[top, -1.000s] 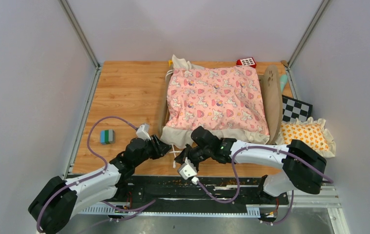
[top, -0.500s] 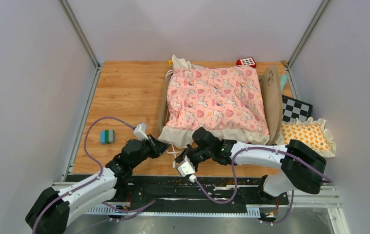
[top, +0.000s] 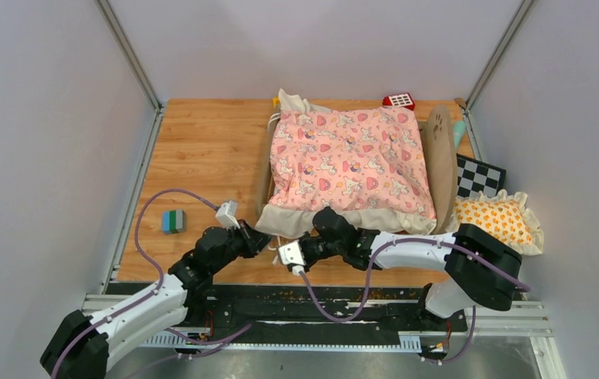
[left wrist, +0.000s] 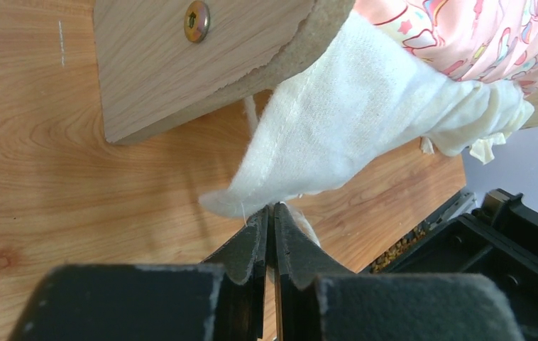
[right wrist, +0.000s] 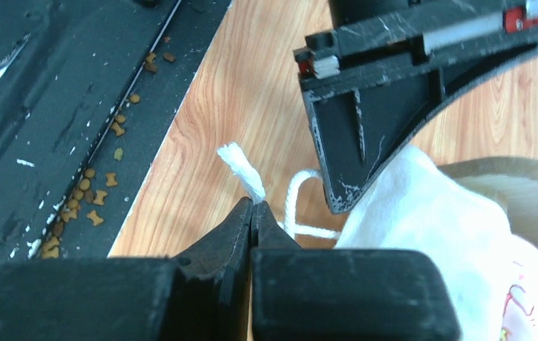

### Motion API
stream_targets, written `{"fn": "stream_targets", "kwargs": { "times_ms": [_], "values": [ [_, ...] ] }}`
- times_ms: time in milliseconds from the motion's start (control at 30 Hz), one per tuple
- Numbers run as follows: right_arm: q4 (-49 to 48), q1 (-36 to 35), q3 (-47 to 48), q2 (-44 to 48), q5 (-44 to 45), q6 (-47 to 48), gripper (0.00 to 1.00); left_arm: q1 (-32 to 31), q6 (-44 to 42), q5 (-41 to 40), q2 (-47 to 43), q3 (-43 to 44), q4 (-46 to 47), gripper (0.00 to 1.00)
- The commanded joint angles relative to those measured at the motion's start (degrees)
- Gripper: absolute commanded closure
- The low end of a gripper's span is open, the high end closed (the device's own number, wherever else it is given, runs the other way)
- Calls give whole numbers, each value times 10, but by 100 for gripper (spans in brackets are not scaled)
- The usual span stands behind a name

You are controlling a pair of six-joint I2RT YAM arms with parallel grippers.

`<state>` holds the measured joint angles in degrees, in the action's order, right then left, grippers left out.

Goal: Set up the pet bed
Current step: Tie the ropes to the bed frame.

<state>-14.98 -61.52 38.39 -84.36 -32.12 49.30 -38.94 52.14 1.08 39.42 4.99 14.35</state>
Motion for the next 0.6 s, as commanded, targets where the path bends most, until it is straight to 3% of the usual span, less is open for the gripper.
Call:
{"fn": "stream_targets", "kwargs": {
  "times_ms": [0,333,567],
  "values": [
    [-72,1,-8,-2,46,-155,100,-1,-24,-5,-31,21,-25,91],
    [-138,0,-25,-9,82,-317,100,-1,-41,-1,-49,29,-49,91],
    [21,0,69,-53,165,-430,100,-1,-44,2,-46,40,-59,92]
  ]
}}
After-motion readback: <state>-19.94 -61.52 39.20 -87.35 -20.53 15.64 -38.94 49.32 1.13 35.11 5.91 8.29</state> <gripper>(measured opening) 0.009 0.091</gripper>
